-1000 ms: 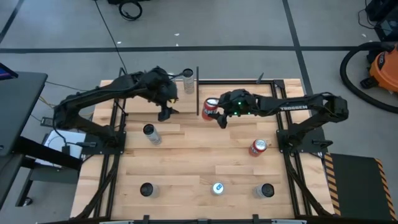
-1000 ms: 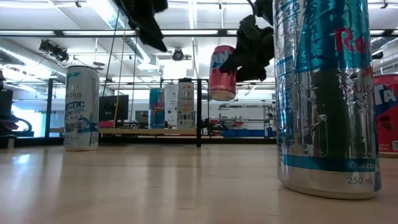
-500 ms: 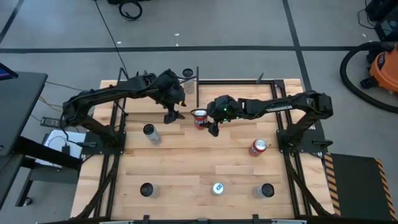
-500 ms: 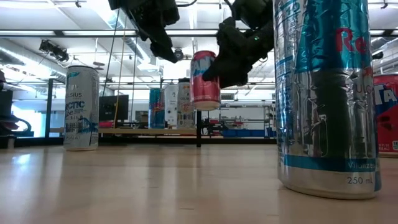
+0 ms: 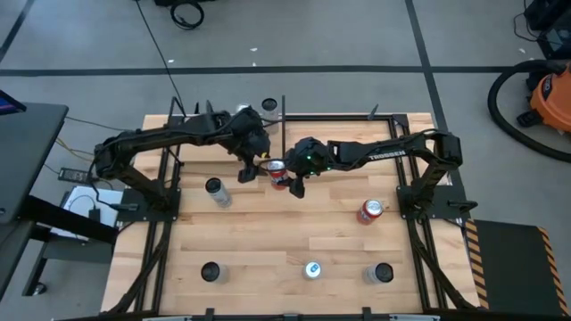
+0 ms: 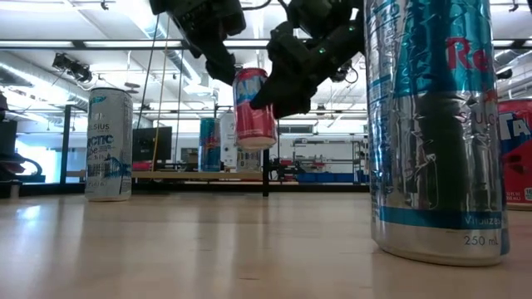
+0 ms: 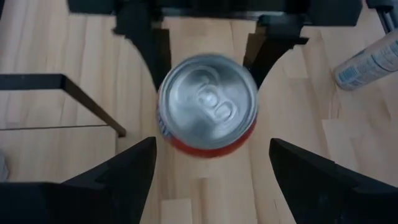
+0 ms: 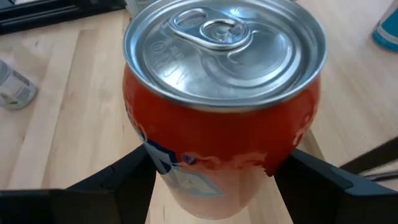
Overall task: Place canned beverage on shelf
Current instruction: Put the top orange soda can on the shelf
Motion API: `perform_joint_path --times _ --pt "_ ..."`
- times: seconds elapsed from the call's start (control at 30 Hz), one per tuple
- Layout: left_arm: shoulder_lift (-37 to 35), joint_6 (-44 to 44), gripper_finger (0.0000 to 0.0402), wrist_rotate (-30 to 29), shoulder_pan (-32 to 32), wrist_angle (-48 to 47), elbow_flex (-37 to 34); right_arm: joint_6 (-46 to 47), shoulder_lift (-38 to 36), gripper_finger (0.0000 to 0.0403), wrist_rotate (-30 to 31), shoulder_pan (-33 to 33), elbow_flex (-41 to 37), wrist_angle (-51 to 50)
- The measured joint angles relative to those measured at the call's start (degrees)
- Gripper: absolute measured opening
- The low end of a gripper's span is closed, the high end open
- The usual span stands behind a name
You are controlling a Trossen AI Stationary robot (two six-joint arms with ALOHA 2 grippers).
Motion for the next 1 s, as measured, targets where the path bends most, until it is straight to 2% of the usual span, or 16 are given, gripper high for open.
perform_joint_path --times 0.47,0.7,1.0 --pt "0.9 -1.1 0.0314 -2.8 -2.2 3.1 0.0 1.1 0.8 0.0290 -0.9 0.3 0.2 0.9" --pt "3.8 -2.2 0.0314 -1.9 -2.6 3.6 0.1 1.1 0.8 0.0290 -1.5 0.4 0.1 0.5" --pt "3.9 -4.8 0.0314 -0.7 -2.8 4.9 0.1 1.1 0.8 0.0290 -1.6 0.4 0.0 1.1"
